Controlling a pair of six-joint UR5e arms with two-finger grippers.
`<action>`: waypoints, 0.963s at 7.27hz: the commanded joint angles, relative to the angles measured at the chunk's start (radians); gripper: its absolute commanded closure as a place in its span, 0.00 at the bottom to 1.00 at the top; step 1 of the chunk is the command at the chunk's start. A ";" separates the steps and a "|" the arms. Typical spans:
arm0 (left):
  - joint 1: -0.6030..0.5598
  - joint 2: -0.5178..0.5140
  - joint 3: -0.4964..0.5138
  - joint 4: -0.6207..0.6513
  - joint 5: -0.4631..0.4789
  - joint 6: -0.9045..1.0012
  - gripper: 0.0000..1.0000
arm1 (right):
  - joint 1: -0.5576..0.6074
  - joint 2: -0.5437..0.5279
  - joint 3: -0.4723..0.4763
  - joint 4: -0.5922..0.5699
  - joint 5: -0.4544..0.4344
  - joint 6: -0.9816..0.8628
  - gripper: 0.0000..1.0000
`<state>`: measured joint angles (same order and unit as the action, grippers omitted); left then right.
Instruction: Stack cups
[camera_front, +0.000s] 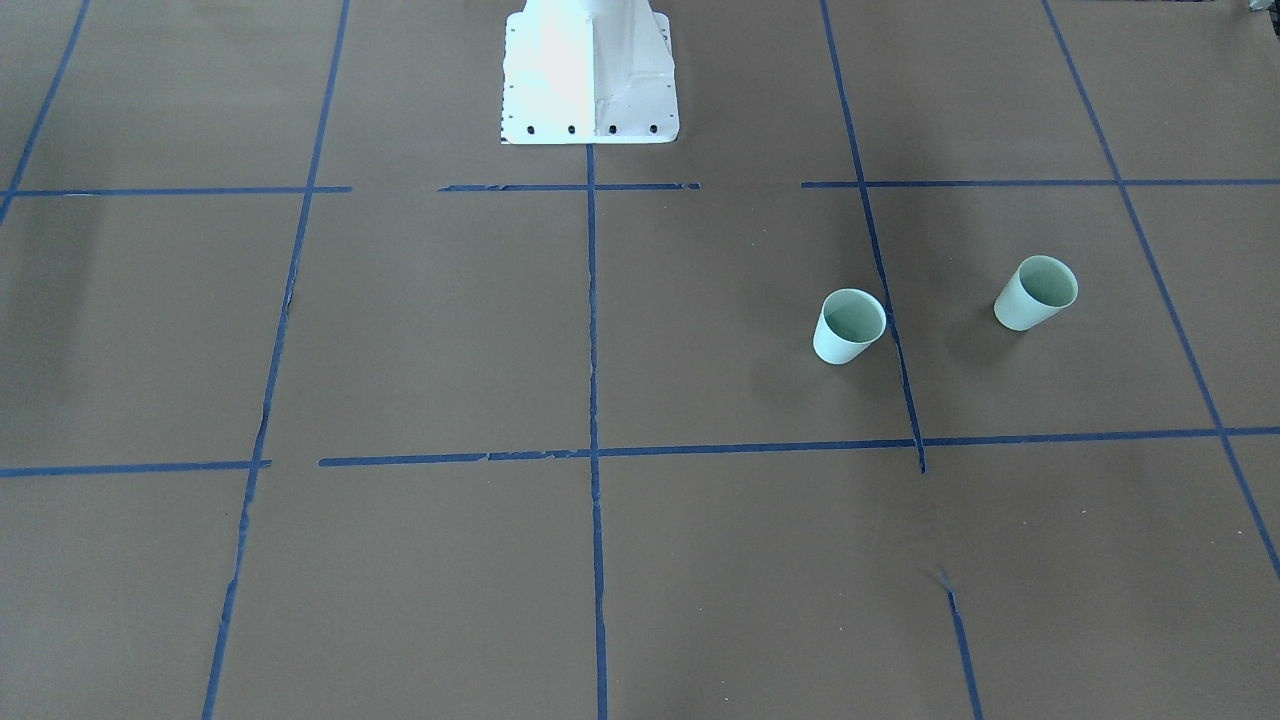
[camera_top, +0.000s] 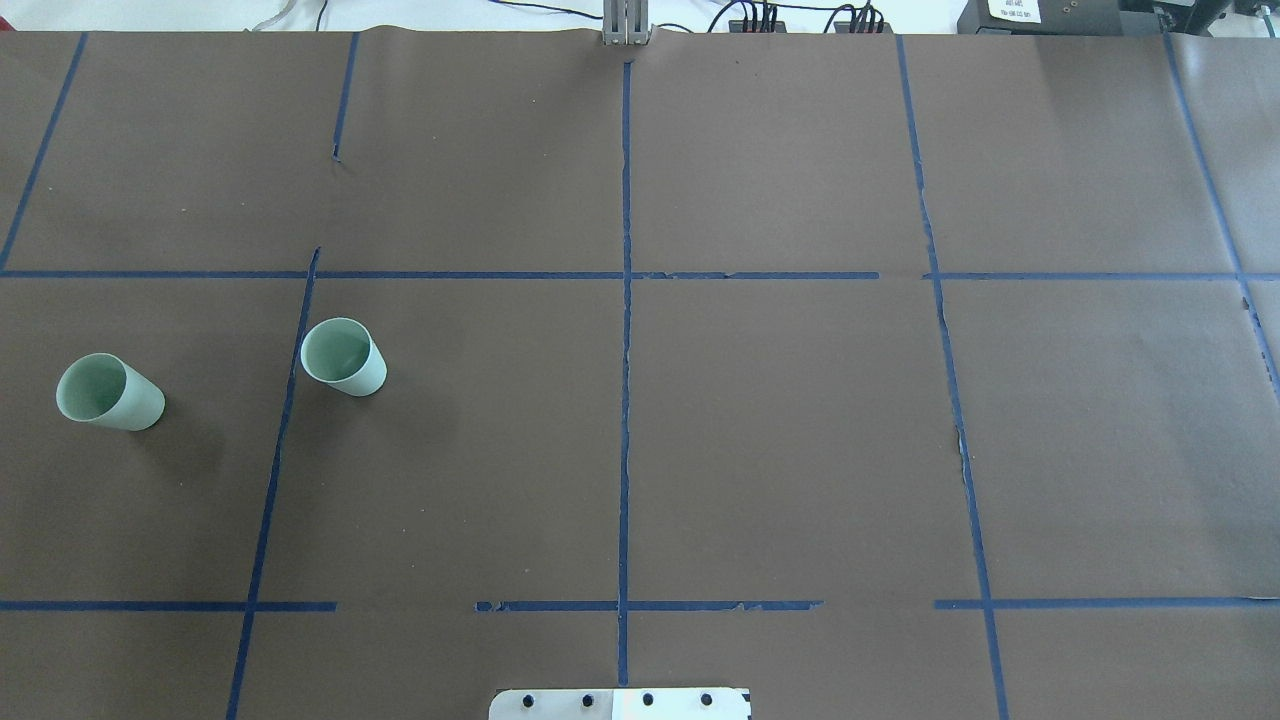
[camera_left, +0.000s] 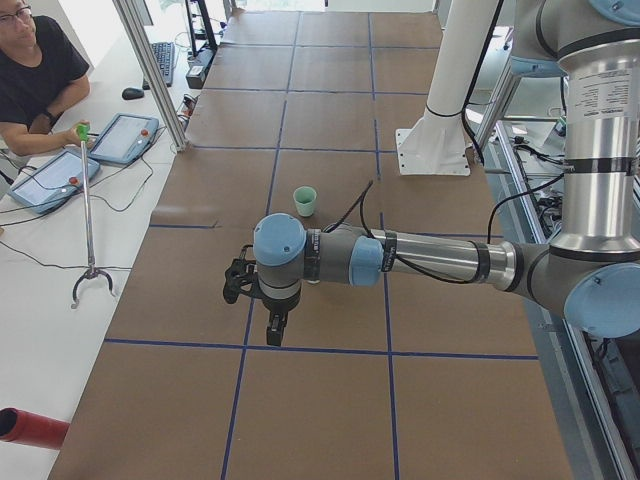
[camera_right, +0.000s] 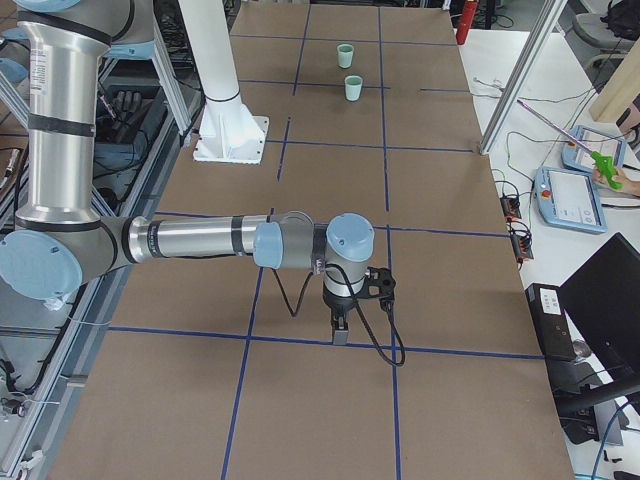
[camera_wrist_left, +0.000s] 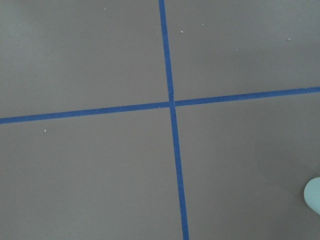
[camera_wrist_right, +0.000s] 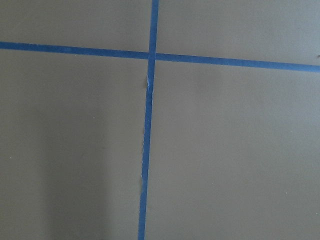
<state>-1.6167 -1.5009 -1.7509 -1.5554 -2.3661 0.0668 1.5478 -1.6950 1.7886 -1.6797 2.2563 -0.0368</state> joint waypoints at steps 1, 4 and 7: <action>0.004 -0.016 0.005 0.064 -0.004 0.010 0.00 | 0.000 0.000 -0.001 0.000 -0.001 0.000 0.00; 0.003 -0.024 -0.007 0.081 -0.001 0.015 0.00 | 0.000 0.000 0.000 0.000 0.000 0.000 0.00; 0.006 -0.019 0.008 0.068 -0.002 0.018 0.00 | 0.000 0.000 0.000 0.000 -0.001 0.000 0.00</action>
<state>-1.6127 -1.5221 -1.7499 -1.4795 -2.3683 0.0797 1.5478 -1.6950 1.7886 -1.6797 2.2558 -0.0368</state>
